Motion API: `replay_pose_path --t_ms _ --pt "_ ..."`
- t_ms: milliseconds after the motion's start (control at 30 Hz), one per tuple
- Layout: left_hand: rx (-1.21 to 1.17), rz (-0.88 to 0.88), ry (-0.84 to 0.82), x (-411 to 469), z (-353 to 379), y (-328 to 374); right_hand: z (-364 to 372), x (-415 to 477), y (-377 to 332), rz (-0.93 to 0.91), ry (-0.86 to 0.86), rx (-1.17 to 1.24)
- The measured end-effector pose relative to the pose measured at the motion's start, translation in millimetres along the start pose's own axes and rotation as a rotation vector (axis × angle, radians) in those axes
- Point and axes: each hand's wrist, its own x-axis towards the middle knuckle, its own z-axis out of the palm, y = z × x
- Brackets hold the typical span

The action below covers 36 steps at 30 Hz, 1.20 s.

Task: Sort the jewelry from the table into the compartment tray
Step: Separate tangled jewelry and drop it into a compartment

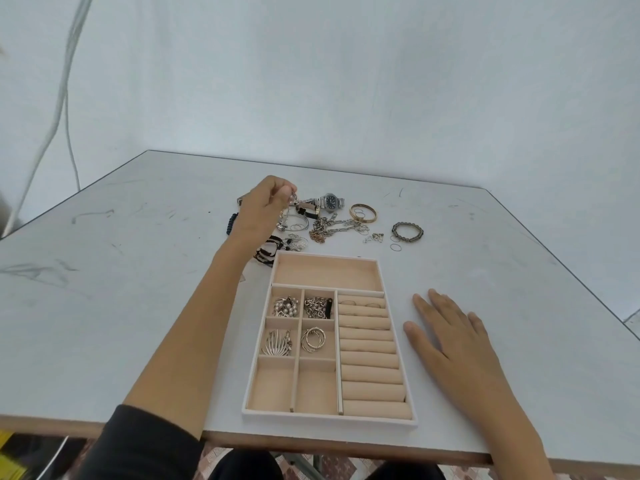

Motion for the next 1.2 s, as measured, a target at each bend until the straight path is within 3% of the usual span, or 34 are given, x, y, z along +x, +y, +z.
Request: replay_pose_path --t_ms 267,333,433,533,733,1033,1200 --pt "-0.319 -0.039 0.078 -3 -24 21 -20 11 -4 0.013 -0.037 -0.064" --pt "-0.405 -0.047 0.107 -4 -29 22 -36 28 -11 0.044 -0.085 -0.031" --pt "-0.486 -0.082 0.133 -4 -34 19 -52 63 -34 0.023 -0.013 0.084" --pt "-0.489 -0.120 0.171 -4 -35 15 -51 102 -72 -0.112 0.028 0.122" --pt "-0.428 -0.153 0.200 -3 -36 8 -19 166 -132 -0.293 -0.145 0.051" --pt "-0.365 -0.164 0.199 -2 -35 7 1 188 -148 -0.285 -0.137 -0.117" --pt "-0.352 -0.166 0.199 -3 -35 6 4 188 -144 -0.258 -0.099 -0.054"
